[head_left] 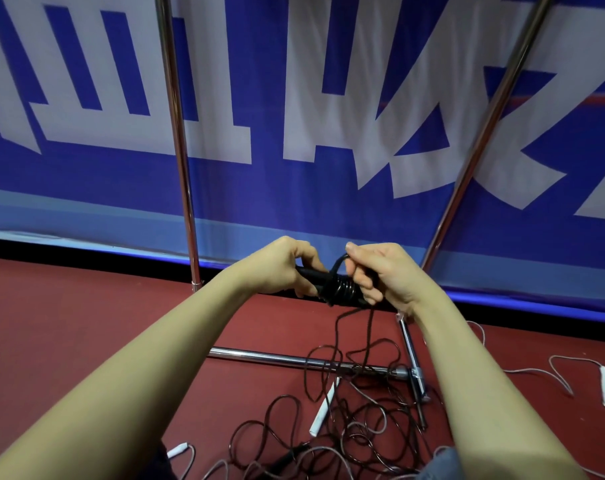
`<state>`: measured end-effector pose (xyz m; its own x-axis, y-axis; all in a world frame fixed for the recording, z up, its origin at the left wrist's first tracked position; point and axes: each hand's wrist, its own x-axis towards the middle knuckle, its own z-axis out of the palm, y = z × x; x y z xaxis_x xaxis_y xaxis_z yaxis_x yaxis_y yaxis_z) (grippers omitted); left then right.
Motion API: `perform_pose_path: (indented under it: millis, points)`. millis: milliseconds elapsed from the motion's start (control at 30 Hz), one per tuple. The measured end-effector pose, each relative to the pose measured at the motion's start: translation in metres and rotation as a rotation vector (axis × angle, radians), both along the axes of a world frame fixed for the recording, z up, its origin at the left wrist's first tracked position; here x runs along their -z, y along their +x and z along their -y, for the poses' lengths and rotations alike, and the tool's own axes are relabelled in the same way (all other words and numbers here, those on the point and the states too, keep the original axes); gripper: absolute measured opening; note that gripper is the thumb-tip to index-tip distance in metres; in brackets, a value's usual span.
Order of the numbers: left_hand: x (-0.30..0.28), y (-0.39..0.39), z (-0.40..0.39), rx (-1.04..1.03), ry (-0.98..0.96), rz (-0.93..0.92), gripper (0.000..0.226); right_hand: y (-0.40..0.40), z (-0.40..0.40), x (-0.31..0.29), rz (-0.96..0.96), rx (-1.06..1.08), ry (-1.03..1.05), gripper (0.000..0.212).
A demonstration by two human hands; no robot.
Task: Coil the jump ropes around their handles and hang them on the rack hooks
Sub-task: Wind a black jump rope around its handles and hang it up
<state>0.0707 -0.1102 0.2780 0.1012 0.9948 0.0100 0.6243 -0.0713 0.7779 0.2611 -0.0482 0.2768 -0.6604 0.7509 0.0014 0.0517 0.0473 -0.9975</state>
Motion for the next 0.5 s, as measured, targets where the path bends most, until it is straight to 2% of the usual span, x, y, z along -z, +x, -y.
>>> perform_pose_path:
  millis: [133,333,500]
  points:
    - [-0.004,0.001,0.001,0.094,-0.038,0.059,0.027,-0.002,-0.003,-0.001,0.029,0.131,-0.026,0.040]
    - [-0.013,-0.002,0.004,0.162,-0.065,0.102,0.031,0.001,-0.008,0.005,0.036,0.182,-0.006,0.036]
    - [-0.016,0.005,0.006,0.198,-0.038,0.316,0.029,0.004,-0.008,0.003,0.017,0.244,0.051,0.030]
